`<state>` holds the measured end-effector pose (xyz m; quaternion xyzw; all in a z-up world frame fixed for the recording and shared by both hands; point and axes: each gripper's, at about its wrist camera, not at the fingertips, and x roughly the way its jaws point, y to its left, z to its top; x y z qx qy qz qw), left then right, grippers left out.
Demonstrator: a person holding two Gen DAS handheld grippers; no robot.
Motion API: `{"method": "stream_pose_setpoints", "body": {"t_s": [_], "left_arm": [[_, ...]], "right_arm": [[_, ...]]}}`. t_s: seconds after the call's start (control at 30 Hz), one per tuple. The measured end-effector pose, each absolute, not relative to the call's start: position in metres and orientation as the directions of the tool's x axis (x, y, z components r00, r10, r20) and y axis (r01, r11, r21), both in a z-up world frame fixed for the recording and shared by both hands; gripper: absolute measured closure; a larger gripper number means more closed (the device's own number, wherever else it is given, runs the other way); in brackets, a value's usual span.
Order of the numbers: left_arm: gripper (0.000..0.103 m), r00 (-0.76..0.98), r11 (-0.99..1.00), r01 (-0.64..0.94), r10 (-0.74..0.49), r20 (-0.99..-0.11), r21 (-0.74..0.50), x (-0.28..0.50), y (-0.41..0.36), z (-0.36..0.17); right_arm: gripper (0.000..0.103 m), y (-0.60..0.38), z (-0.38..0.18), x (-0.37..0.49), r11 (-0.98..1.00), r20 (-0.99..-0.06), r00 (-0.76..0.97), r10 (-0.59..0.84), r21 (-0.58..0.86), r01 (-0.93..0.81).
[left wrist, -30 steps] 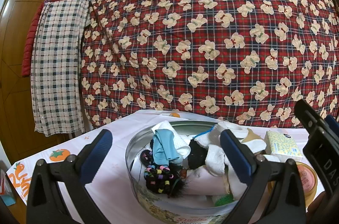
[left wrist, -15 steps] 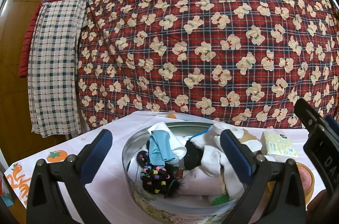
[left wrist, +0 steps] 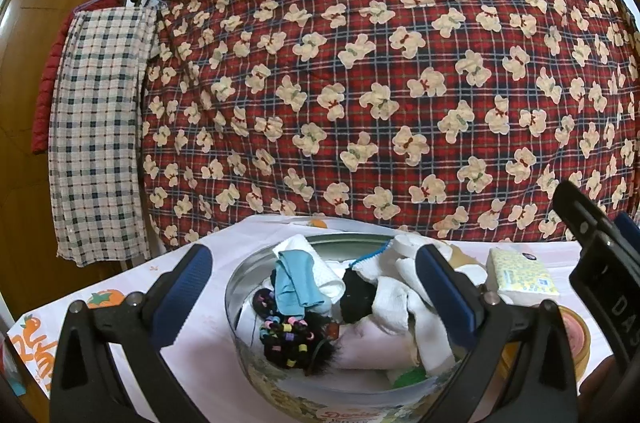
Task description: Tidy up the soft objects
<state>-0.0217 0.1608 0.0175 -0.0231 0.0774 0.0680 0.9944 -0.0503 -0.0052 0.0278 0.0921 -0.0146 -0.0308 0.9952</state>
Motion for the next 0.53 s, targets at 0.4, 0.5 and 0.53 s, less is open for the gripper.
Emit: {"method": "stream_pose_setpoints", "body": {"t_s": [0.4, 0.5, 0.53], "left_arm": [[0.000, 0.970, 0.986, -0.163, 0.155, -0.189, -0.032, -0.0148, 0.1633, 0.0135], [0.000, 0.970, 0.986, -0.164, 0.155, -0.190, -0.032, -0.0146, 0.1635, 0.0130], [0.000, 0.969, 0.986, -0.165, 0.157, -0.191, -0.030, -0.0145, 0.1634, 0.0130]], "right_arm": [[0.008, -0.0059, 0.0274, -0.0502, 0.981, 0.023, 0.998, -0.064, 0.184, 0.059], [0.008, -0.0061, 0.0273, -0.0502, 0.981, 0.024, 0.998, -0.064, 0.184, 0.058], [0.008, -0.0062, 0.0273, -0.0501, 0.981, 0.025, 0.998, -0.063, 0.183, 0.057]]}}
